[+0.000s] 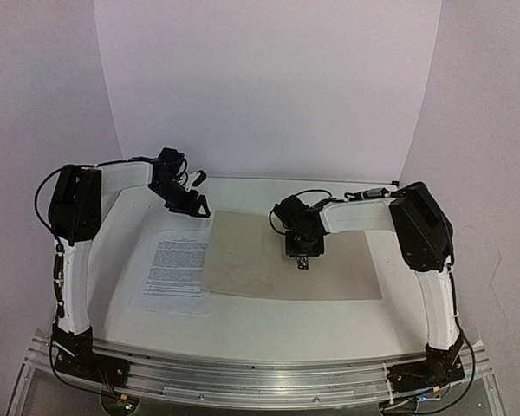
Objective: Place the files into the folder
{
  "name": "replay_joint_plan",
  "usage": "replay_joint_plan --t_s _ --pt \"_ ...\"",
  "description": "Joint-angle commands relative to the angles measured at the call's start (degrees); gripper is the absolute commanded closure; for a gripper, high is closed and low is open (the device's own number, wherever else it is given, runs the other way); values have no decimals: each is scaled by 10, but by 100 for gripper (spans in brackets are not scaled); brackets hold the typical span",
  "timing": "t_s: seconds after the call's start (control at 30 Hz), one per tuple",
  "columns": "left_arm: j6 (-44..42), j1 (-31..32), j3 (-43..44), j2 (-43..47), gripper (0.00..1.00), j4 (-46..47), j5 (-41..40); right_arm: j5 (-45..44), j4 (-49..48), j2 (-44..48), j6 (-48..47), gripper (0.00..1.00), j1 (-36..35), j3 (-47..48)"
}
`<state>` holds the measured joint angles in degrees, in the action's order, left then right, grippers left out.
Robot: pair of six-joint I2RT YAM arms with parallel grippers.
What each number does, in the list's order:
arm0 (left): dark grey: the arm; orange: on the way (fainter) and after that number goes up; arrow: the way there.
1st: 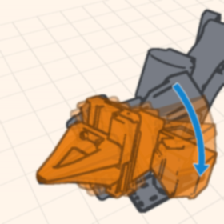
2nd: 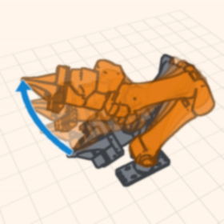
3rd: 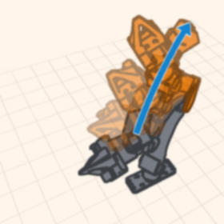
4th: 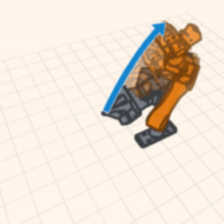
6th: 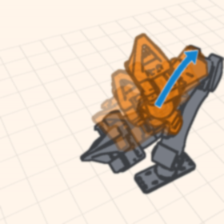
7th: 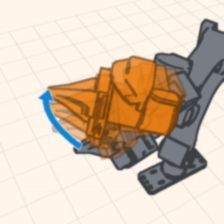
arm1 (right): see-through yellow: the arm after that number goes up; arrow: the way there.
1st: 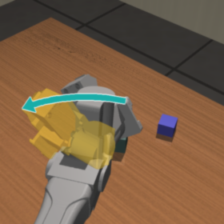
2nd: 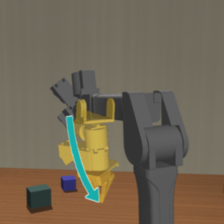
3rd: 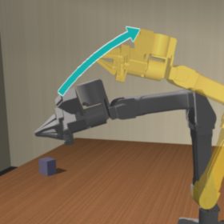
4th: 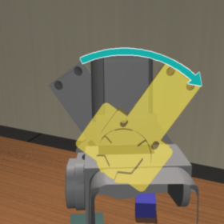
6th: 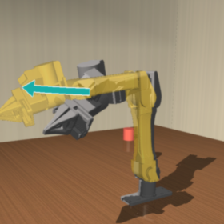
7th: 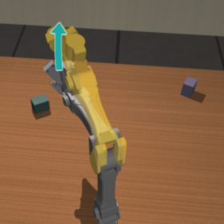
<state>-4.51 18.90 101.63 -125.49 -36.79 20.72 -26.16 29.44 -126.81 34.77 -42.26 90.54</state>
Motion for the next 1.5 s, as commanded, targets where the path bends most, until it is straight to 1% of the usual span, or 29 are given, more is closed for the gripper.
replay_joint_plan --t_s 0.0,0.23,0.4,0.57,0.63,0.7,0.8,0.93,1.0,1.07,1.13,1.23,1.33,1.4,1.47 --pt "-13 -6 -18 68 26 -4 -9 14 30 18 -14 67 0 -44" --pt "-23 -15 -62 101 26 -1 -19 -8 23 67 -53 68 0 -121" --pt "-25 -21 -82 113 25 2 -24 -4 18 90 -68 68 1 -154" --pt "-10 -30 -100 122 24 -5 -39 12 18 105 -43 68 0 -166" --pt "0 -36 -111 130 22 -6 -44 15 18 111 -29 65 0 -167" --pt "12 -44 -125 138 20 -11 -45 19 18 119 -20 60 0 -160" --pt "26 -53 -150 153 16 -17 -48 37 19 127 -23 51 0 -121" --pt "39 -63 -197 189 11 -2 -61 57 23 134 -31 39 -7 -36" --pt "40 -71 -223 204 8 7 -63 59 23 133 -28 34 -20 6" --pt "60 -79 -247 218 6 14 -58 66 21 124 -14 29 -38 51" --pt "77 -90 -279 235 5 27 -45 101 11 98 10 26 -61 86" --pt "112 -111 -324 252 4 50 -16 191 -24 32 44 22 -89 148" --pt "149 -129 -355 252 7 60 18 258 -41 -40 69 21 -110 222" --pt "162 -132 -368 251 10 68 24 294 -57 -75 86 23 -118 255" --pt "169 -133 -381 251 12 75 27 323 -82 -103 106 28 -122 270"
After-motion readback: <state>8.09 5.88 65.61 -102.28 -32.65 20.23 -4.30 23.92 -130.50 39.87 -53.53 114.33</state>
